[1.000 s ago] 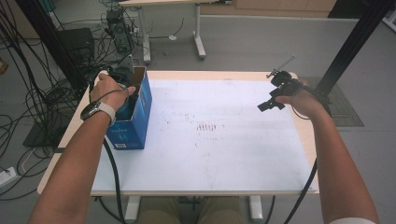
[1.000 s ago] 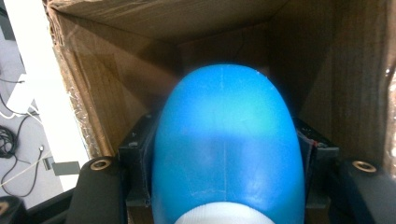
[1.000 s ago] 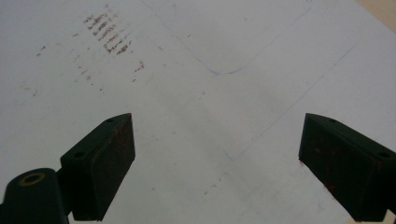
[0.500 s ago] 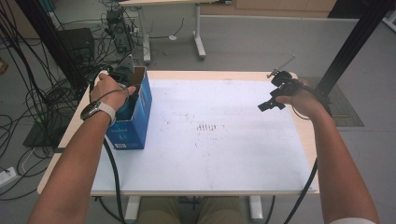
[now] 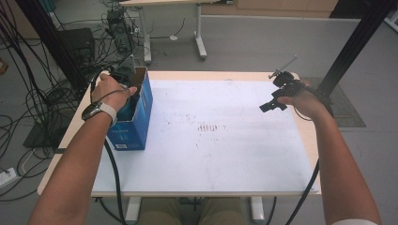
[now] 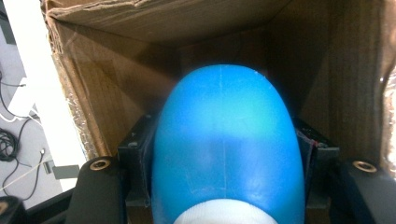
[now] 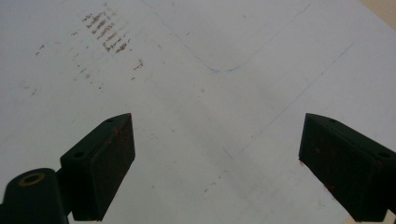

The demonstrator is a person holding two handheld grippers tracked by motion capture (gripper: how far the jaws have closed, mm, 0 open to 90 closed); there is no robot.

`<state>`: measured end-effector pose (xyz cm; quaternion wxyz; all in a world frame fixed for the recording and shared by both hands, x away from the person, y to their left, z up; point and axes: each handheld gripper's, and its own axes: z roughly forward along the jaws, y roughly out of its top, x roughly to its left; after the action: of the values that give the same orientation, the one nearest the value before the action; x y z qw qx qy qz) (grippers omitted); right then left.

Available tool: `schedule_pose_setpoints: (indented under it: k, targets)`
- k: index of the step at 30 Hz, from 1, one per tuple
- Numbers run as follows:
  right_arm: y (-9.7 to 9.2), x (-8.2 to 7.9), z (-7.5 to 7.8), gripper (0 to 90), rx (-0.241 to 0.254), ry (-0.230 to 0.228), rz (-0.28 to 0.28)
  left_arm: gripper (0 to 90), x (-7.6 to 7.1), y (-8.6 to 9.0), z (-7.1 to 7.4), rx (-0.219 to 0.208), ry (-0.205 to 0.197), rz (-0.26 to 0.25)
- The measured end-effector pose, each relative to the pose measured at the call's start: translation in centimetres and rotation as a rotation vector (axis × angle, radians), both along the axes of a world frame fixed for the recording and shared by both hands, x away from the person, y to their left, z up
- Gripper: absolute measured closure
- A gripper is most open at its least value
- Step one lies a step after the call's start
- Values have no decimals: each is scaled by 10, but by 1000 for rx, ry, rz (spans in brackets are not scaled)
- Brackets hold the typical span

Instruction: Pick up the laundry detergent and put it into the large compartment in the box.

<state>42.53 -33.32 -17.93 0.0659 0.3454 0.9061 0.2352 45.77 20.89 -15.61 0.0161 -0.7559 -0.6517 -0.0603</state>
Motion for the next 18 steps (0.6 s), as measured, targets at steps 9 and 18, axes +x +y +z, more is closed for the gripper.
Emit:
schedule_pose_setpoints:
  k: [9, 18]
  targets:
    - [0, -1, -1, 107, 1, -1, 1, 314, -1, 1, 1, -13, -5, -4]
    - [1, -1, 2, 107, -2, -1, 5, 286, -3, 7, 7, -28, -13, -6]
